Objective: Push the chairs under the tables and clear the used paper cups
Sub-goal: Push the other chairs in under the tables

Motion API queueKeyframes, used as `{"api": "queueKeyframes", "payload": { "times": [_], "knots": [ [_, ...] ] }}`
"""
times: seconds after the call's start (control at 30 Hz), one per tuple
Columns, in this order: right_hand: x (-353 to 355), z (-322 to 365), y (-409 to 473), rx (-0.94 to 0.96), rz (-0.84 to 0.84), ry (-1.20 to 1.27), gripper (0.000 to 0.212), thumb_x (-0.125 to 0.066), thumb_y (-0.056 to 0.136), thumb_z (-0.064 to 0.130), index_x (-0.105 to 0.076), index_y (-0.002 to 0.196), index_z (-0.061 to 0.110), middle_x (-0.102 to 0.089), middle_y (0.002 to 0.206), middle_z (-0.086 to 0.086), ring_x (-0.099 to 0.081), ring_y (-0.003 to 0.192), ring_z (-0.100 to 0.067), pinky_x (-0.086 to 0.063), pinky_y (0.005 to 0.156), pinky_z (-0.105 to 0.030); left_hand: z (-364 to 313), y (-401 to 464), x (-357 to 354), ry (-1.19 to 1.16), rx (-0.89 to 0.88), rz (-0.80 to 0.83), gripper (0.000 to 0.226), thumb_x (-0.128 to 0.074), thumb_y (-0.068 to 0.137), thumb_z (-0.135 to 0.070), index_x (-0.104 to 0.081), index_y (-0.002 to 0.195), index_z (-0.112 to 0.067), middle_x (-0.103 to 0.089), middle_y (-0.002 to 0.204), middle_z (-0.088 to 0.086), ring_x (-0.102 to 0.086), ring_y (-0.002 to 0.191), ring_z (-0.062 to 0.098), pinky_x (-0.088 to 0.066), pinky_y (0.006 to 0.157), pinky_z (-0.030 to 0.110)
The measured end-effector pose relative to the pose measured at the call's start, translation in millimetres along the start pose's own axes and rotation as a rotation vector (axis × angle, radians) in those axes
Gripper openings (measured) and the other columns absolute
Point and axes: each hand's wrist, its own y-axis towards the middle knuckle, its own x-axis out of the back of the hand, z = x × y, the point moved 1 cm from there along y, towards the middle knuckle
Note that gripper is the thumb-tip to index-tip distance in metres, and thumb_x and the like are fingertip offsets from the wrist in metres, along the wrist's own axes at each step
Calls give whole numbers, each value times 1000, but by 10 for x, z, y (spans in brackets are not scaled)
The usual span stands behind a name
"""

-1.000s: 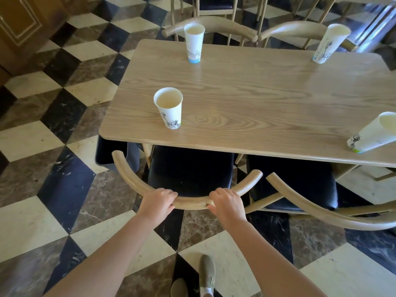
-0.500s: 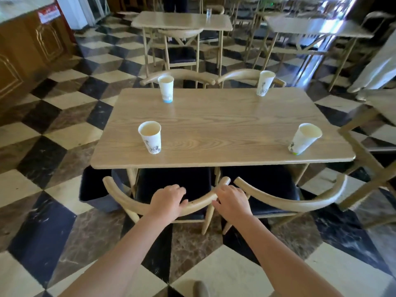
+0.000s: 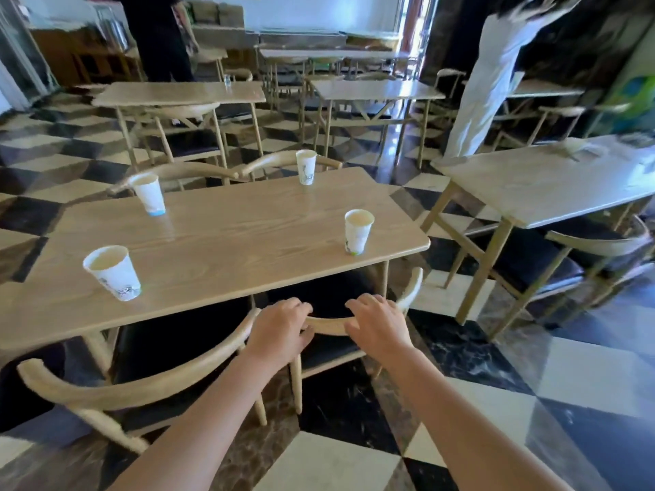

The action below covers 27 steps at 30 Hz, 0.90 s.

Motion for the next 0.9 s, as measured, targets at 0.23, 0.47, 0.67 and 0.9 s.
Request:
{"api": "queueKeyframes", "payload": {
  "times": [0.23, 0.47, 0.67, 0.9],
  "knots": [
    [330, -1380, -141, -14, 19, -55, 26, -56, 87, 30, -61, 108, 15, -63, 110, -5, -56, 106, -26, -45, 89, -38, -1085, 723, -576, 3, 37, -65, 31, -64, 82, -31, -62, 106, -12, -68, 97, 5, -64, 86, 24, -54, 65, 37],
    [249, -2171, 40, -2, 40, -44, 34, -52, 90, 37, -58, 118, 18, -62, 115, -3, -53, 108, -23, -41, 92, -35, -1525, 1203, -954, 24, 57, -45, 35, -64, 81, -32, -62, 108, -10, -68, 95, 8, -64, 83, 27, -53, 65, 40],
    [137, -2583, 631, 17, 34, -53, 33, -54, 89, 39, -59, 114, 18, -61, 114, -4, -55, 105, -23, -43, 91, -36, -1516, 1848, -1221, 45, 94, -39, 35, -57, 84, -35, -59, 111, -11, -66, 99, 6, -61, 88, 26, -51, 72, 40],
    [333, -3202, 1456, 1, 45, -78, 37, -52, 90, 40, -55, 121, 19, -60, 121, -5, -53, 111, -24, -42, 95, -38, -1544, 2917, -1408, -24, 109, -71, 25, -61, 81, -29, -63, 96, -8, -67, 89, 7, -62, 81, 28, -48, 63, 36]
  ]
}}
